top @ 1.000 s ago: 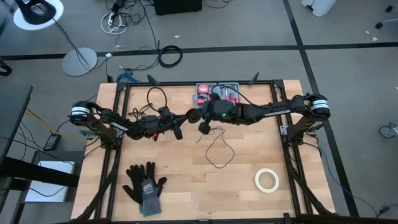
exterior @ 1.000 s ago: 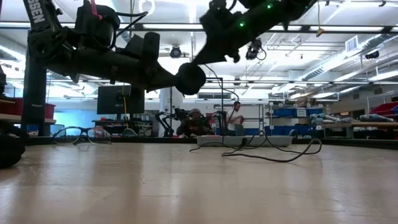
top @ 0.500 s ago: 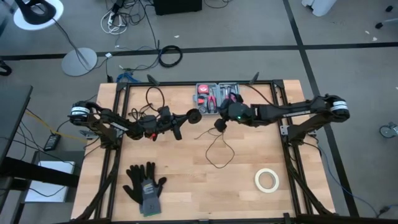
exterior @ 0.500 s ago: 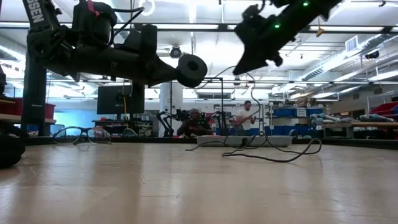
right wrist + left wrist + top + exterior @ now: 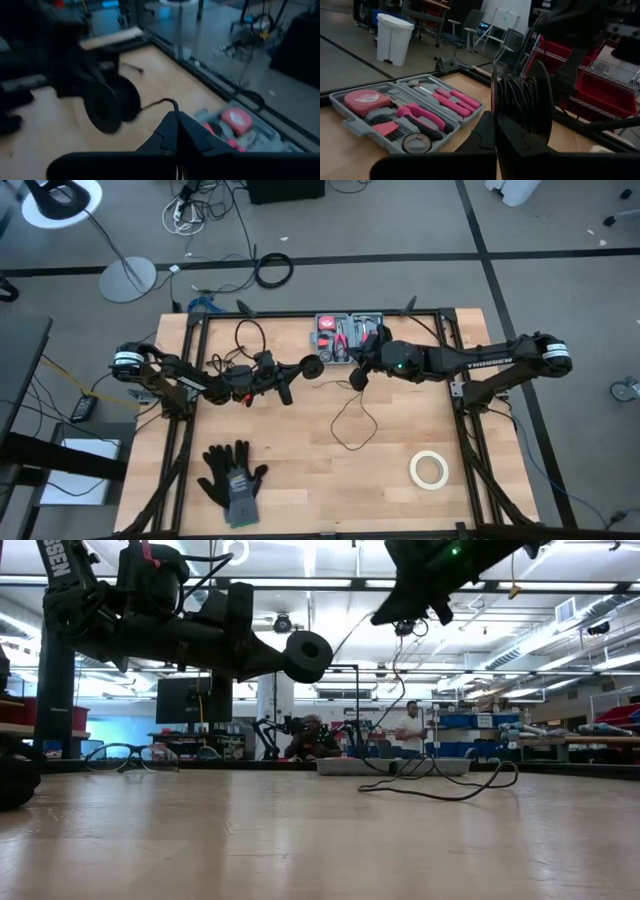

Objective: Coil cords
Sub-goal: Coil the black wire onto the black spool

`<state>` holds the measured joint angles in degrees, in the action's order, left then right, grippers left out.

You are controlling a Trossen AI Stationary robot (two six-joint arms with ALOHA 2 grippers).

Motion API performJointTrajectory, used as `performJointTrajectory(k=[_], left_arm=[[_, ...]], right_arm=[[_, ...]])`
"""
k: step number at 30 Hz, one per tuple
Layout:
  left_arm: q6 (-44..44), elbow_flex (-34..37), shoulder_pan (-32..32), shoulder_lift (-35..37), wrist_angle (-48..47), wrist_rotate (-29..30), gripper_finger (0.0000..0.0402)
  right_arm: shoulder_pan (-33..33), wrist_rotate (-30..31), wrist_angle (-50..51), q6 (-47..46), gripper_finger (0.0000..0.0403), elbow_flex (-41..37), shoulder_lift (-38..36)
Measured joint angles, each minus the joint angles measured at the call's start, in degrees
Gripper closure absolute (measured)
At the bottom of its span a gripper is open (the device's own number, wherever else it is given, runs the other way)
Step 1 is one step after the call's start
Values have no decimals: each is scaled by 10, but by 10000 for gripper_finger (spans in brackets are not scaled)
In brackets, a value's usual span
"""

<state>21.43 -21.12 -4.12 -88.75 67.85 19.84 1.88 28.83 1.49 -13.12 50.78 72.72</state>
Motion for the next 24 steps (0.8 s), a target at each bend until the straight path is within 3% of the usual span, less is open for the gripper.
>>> performJointTrajectory(k=[12,18,24], left_arm=[[3,0,0,0,32,1,401],[3,0,0,0,19,4,401],[18,0,0,0,-27,5,401]], right_arm=[[-10,0,227,-150,403,0,1],[-14,0,208,-139,403,0,-4],[-11,-5,53,-62,403,0,-7]])
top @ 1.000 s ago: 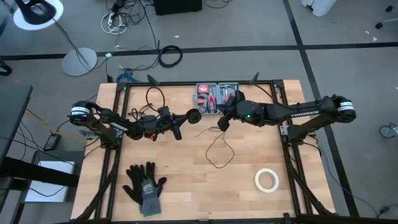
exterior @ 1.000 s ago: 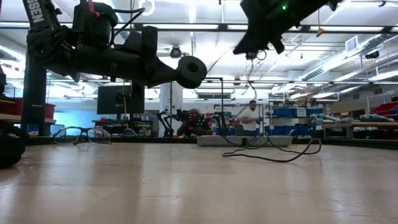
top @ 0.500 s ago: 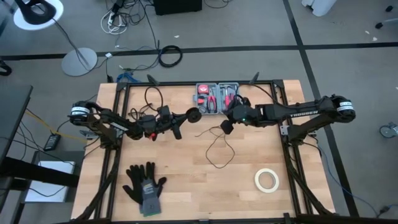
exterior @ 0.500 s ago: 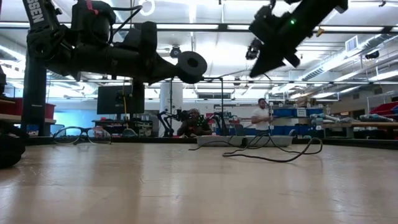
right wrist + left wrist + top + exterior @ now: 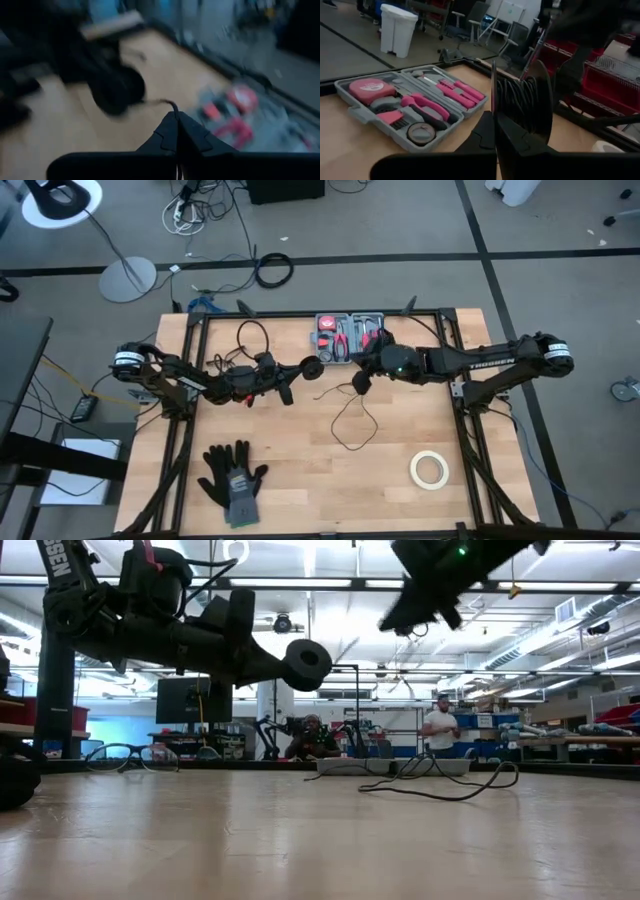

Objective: Coil cords
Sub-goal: Coil the black wire onto the black spool

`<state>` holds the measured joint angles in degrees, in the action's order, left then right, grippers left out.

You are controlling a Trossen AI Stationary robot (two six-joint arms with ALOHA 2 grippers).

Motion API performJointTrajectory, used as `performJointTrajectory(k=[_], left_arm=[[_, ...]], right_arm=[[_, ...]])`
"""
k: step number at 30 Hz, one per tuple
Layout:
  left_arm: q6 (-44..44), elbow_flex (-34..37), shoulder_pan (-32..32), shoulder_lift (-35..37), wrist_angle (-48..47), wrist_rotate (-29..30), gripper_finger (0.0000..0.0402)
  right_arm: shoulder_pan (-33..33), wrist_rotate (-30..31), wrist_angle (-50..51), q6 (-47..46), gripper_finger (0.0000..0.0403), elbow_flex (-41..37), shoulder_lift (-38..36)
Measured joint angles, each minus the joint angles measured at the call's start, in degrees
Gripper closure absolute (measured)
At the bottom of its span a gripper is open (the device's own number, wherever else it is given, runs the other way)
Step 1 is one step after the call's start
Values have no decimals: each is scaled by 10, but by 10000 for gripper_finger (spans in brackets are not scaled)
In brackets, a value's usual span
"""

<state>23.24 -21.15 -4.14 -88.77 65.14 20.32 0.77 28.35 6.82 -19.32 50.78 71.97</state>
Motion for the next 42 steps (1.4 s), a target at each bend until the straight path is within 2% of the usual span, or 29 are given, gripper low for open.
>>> performJointTrajectory(k=[6,10,15,19,24,29,42], left_arm=[[9,-1,0,0,-4,0,401],[10,-1,0,0,-8,1,401],[11,-1,0,0,-13,13,401],[11,-1,0,0,-13,17,401],[17,-1,0,0,-12,25,401],[19,-2,0,0,7,25,401],[25,-1,0,0,30,24,401]], right_arm=[[21,-64,-170,55,403,0,45],[28,-115,-241,55,403,0,107],[28,-140,-287,66,403,37,186],[28,-192,-286,79,403,81,235],[27,-223,-266,74,403,112,279],[23,-225,-242,41,402,111,310],[22,-204,-40,15,366,93,308]])
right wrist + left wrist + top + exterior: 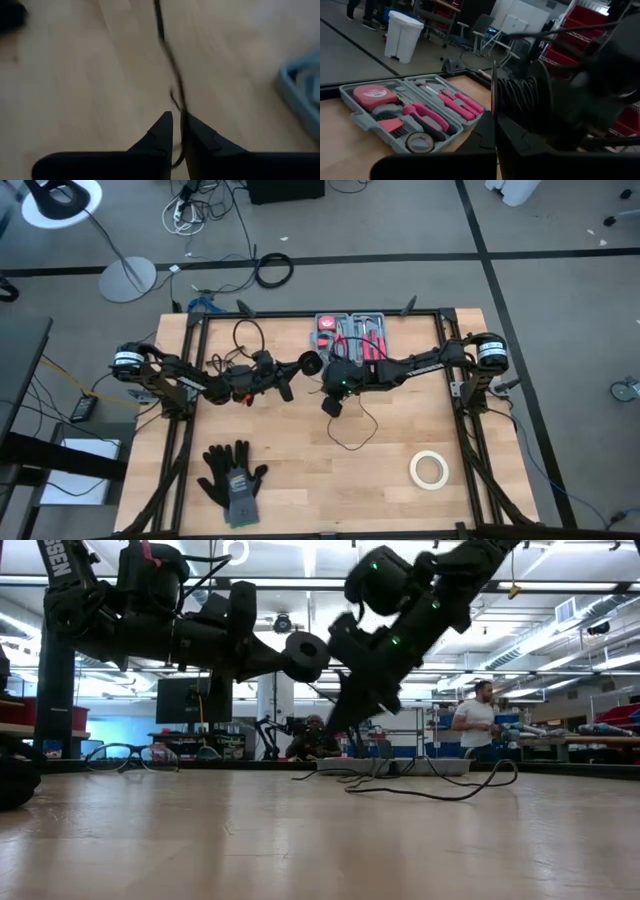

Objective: Coil cords
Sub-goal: Coil the black wire onto the black spool

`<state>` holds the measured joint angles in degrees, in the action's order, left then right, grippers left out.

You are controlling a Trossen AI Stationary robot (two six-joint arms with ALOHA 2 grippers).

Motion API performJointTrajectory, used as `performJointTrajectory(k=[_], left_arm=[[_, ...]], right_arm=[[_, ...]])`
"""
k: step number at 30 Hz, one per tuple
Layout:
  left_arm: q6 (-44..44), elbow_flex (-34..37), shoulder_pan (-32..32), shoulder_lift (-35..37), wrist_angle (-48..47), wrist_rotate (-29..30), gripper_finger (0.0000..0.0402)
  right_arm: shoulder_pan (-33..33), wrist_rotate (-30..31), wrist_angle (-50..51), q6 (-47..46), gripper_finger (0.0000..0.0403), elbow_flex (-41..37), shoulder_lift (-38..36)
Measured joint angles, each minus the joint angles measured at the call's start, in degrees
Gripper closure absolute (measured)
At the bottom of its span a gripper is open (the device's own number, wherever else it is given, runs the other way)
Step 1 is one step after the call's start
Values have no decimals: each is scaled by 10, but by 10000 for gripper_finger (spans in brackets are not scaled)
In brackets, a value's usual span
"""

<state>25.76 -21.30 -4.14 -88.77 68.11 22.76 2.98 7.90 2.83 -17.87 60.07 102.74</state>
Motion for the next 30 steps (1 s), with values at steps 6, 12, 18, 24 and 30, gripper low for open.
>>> performJointTrajectory(k=[6,12,18,24,30], left_arm=[[10,27,0,0,31,22,401],[23,84,0,0,133,42,401],[34,118,0,0,171,71,401],[32,122,0,0,178,75,401],[32,122,0,0,177,74,401]], right_arm=[[0,-1,4,-55,364,-74,-9],[0,2,21,-127,368,-175,-81],[7,5,158,-151,375,-236,-247],[31,37,399,-146,383,-217,-427],[45,77,343,-143,387,-223,-537]])
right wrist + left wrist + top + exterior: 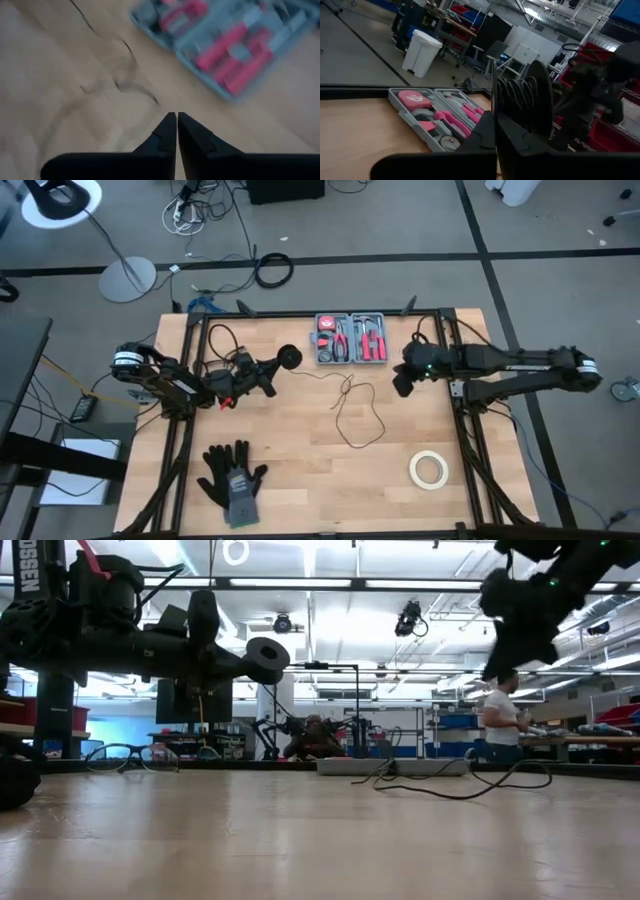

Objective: Coil cords
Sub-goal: Coil the black wire onto the black spool

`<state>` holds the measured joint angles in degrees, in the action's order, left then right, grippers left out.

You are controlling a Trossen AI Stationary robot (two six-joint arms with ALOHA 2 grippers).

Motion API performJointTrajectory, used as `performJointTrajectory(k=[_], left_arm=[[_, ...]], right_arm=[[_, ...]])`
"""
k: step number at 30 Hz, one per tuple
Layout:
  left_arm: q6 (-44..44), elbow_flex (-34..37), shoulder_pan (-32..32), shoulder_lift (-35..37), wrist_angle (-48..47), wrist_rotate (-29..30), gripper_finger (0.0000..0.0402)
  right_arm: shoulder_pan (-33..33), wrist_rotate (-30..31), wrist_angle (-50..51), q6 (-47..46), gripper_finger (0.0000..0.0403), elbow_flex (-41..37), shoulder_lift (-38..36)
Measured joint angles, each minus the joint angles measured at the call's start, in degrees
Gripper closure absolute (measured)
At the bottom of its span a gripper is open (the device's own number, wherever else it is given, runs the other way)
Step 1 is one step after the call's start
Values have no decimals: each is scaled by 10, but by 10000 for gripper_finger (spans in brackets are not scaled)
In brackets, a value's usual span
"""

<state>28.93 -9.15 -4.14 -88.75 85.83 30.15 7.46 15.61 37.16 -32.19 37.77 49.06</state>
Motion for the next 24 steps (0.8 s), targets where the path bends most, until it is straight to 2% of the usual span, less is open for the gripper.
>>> performJointTrajectory(k=[2,5,9,12,17,24], left_arm=[[0,0,0,0,1,0,401],[0,0,0,0,0,0,401],[-1,0,0,0,0,-2,401],[-1,0,0,0,-1,-4,401],[0,0,0,0,0,-5,401],[14,-1,0,0,-2,-4,401]], right_arm=[[-1,0,-76,23,385,-17,0],[-4,0,-245,73,380,-62,29],[-3,-9,-517,119,368,-126,123],[-3,-18,-648,151,364,-137,206],[-3,-21,-719,208,363,-104,336],[-2,-29,-718,265,362,-24,485]])
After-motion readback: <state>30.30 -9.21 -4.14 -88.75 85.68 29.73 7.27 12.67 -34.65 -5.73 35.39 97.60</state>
